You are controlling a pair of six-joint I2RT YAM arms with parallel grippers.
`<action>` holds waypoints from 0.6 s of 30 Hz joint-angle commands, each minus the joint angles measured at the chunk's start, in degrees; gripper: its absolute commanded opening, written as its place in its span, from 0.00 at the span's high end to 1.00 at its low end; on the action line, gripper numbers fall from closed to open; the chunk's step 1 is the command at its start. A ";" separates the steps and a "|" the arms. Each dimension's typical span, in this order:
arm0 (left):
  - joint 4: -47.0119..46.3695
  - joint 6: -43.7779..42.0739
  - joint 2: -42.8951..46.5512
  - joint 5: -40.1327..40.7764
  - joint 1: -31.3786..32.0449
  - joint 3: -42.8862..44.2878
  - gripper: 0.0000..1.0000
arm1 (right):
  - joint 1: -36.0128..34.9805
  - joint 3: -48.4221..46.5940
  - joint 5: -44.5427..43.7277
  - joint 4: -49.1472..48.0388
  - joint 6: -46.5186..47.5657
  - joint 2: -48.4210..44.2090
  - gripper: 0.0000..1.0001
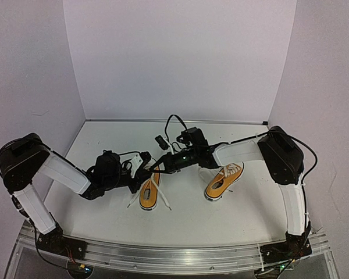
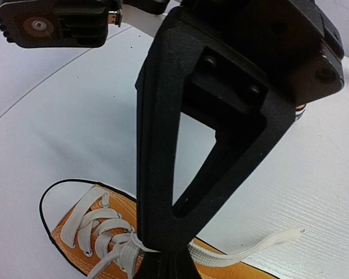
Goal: Tie the shoes
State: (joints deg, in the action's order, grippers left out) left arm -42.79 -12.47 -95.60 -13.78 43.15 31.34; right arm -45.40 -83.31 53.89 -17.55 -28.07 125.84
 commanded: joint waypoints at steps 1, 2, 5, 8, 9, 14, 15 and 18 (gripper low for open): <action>-13.15 5.74 -3.26 -3.17 -1.22 -1.44 1.00 | -1.10 -0.19 1.45 -3.65 -0.45 -0.87 1.00; -14.49 6.36 -3.95 -3.53 -1.37 -1.51 1.00 | -1.22 -0.16 1.51 -3.76 -0.54 -0.75 1.00; -20.15 8.59 -6.24 -4.93 -2.04 -2.37 1.00 | -1.62 -0.09 1.78 -4.19 -0.95 -0.25 1.00; -27.03 10.92 -8.80 -6.14 -2.80 -3.75 1.00 | -1.85 0.60 2.38 -4.65 -1.53 0.17 1.00; -28.48 11.31 -9.69 -6.55 -2.87 -4.02 1.00 | -1.80 1.11 2.46 -4.71 -1.60 0.14 1.00; -33.74 11.94 -12.28 -8.85 -3.17 -4.77 1.00 | -1.18 3.84 2.58 -4.78 -1.27 -1.66 0.88; -34.28 11.95 -12.61 -9.10 -3.21 -4.83 1.00 | -0.81 4.39 2.50 -4.82 -1.23 -2.51 0.86; -35.70 11.95 -13.56 -9.42 -3.31 -5.07 1.00 | 0.33 5.75 2.16 -4.79 -1.22 -5.34 0.77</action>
State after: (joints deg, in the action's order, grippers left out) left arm -70.11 -1.52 -108.11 -20.91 40.00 26.67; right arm -46.02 -79.38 55.29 -20.60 -29.27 125.55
